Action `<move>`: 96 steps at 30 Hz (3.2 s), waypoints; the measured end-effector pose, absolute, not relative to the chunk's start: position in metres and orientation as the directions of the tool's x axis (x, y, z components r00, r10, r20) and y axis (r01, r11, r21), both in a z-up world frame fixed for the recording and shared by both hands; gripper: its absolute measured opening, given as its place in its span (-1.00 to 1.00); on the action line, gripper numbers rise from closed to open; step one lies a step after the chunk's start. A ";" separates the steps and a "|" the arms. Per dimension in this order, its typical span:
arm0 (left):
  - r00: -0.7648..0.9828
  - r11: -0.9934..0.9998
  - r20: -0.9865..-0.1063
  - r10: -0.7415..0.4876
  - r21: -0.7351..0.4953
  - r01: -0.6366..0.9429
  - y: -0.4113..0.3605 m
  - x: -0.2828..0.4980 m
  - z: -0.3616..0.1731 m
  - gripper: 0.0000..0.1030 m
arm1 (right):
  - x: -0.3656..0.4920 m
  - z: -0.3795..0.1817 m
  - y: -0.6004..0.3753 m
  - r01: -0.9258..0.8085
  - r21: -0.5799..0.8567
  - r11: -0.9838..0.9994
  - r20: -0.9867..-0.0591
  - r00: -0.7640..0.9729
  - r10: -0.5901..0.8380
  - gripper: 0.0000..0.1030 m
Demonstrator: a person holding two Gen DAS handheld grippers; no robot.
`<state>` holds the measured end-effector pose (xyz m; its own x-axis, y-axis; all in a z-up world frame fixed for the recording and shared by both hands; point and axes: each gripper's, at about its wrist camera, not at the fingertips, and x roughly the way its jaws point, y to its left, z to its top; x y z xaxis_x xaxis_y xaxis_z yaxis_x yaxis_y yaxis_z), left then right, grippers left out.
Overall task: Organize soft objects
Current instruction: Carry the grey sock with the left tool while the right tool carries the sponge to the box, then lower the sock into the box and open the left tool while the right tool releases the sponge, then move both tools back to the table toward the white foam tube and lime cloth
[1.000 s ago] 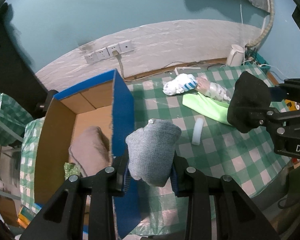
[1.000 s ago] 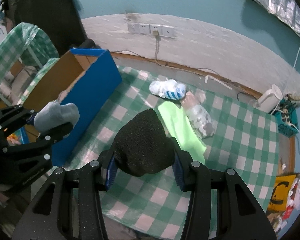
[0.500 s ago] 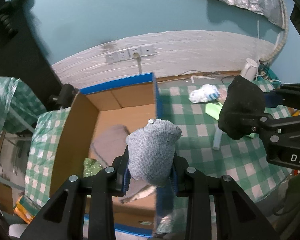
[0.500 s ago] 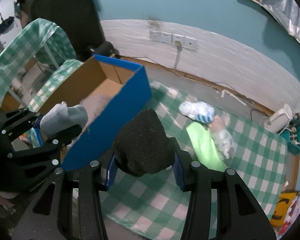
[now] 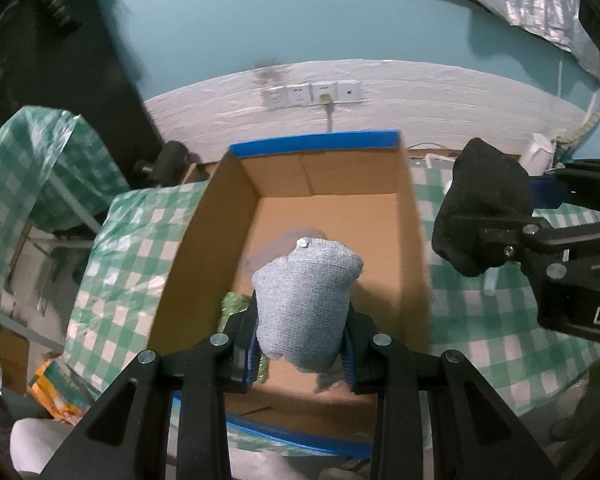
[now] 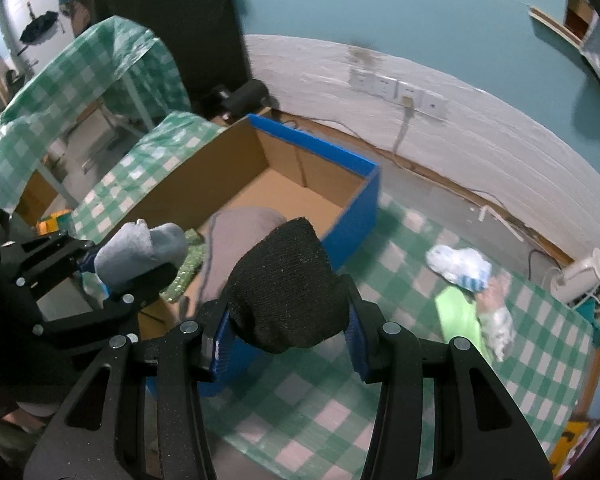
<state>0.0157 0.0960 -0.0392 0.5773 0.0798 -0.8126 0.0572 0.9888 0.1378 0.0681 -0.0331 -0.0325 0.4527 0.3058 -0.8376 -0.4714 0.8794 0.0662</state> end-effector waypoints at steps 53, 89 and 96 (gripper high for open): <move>0.573 0.991 -0.815 0.088 0.131 0.035 0.102 0.016 -0.046 0.41 | 0.072 -0.043 -0.040 -0.426 -0.011 0.905 -0.849 0.482 0.216 0.44; 0.557 0.951 -0.830 0.014 0.183 0.248 -0.029 0.034 -0.057 0.50 | 0.066 -0.081 -0.206 -0.173 0.001 0.985 -0.874 0.478 0.085 0.44; 0.526 0.940 -0.850 0.008 0.185 0.285 -0.055 0.045 -0.076 0.52 | 0.071 -0.105 -0.235 -0.125 0.011 0.992 -0.895 0.441 0.066 0.44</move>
<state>0.0452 -0.0547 -0.0756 0.5261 0.0079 -0.8504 0.2852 0.9404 0.1852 0.0713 -0.2348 -0.1046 0.4409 0.0655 -0.8952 -0.1247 0.9921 0.0112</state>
